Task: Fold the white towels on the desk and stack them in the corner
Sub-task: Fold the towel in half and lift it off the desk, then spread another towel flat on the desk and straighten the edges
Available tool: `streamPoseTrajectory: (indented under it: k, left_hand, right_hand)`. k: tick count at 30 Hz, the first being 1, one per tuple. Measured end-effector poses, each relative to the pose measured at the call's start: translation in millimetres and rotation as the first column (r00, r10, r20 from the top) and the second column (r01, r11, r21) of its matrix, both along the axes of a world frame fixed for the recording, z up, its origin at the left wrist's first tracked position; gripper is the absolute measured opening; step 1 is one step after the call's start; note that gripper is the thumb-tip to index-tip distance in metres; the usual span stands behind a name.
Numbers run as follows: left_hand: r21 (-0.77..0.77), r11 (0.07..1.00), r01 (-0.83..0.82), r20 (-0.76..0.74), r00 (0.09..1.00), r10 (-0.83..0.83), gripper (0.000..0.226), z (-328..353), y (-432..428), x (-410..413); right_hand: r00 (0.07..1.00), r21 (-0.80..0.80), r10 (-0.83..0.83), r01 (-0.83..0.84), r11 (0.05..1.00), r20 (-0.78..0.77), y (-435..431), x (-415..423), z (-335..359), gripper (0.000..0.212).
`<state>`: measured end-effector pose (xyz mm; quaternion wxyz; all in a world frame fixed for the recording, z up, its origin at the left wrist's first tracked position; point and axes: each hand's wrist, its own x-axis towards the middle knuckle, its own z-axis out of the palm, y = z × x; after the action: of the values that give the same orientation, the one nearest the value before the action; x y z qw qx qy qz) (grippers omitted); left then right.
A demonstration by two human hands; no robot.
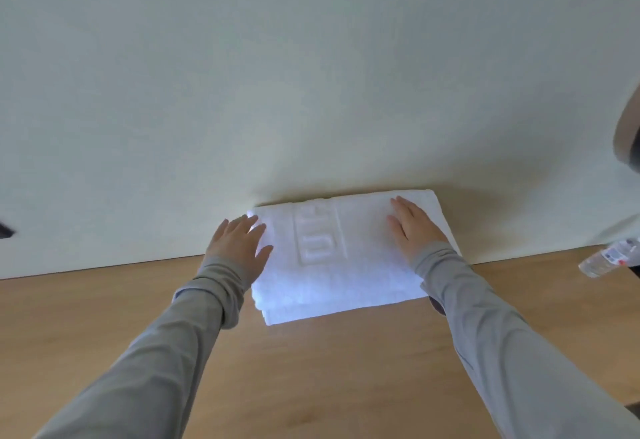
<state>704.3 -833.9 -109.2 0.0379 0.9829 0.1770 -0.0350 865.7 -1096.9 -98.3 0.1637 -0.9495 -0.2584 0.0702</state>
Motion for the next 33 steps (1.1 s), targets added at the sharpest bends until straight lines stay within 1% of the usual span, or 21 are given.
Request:
streamPoseTrajectory:
  k: [2, 4, 7, 11, 16, 18, 21, 26, 30, 33]
  left_hand:
    - [-0.030, 0.998, -0.056, 0.033, 0.998, 0.056, 0.048, 24, 15, -17]
    - [0.007, 0.999, -0.051, 0.055, 0.997, 0.051, 0.044, 49, 28, -34]
    - [0.033, 0.997, -0.076, 0.088, 0.993, 0.073, 0.042, 81, 48, -65]
    - [0.062, 0.990, -0.124, 0.149, 0.982, 0.114, 0.042, 114, 85, -123]
    - [0.081, 0.970, -0.230, 0.177, 0.961, 0.213, 0.043, 146, 157, -217]
    - [0.084, 0.953, -0.292, 0.159, 0.948, 0.276, 0.043, 153, 191, -262]
    - [0.107, 0.915, -0.389, 0.077, 0.921, 0.383, 0.045, 158, 238, -329]
    - [0.074, 0.804, -0.590, 0.102, 0.806, 0.583, 0.041, 161, 297, -446]
    - [0.096, 0.664, -0.741, 0.149, 0.671, 0.727, 0.043, 165, 318, -532]
    - [0.074, 0.560, -0.825, 0.193, 0.562, 0.804, 0.043, 171, 316, -589]
  right_hand:
    - [0.999, -0.015, 0.015, -0.014, 1.000, 0.028, 12, -16, 21, 0.049]
    - [0.998, -0.035, 0.031, -0.029, 0.999, 0.050, 29, -33, 42, 0.050]
    - [0.993, -0.024, 0.064, -0.061, 0.998, 0.101, 65, -63, 73, 0.049]
    - [0.968, -0.028, 0.148, -0.145, 0.989, 0.205, 130, -118, 108, 0.047]
    - [0.914, 0.005, 0.257, -0.273, 0.962, 0.314, 231, -199, 139, 0.046]
    - [0.886, 0.004, 0.322, -0.342, 0.940, 0.333, 279, -235, 146, 0.046]
    - [0.846, -0.020, 0.413, -0.432, 0.902, 0.337, 349, -291, 150, 0.045]
    - [0.703, -0.058, 0.600, -0.630, 0.775, 0.383, 451, -392, 158, 0.043]
    - [0.575, -0.046, 0.718, -0.767, 0.639, 0.392, 509, -464, 161, 0.044]
    - [0.496, -0.004, 0.774, -0.841, 0.541, 0.394, 538, -508, 162, 0.046]
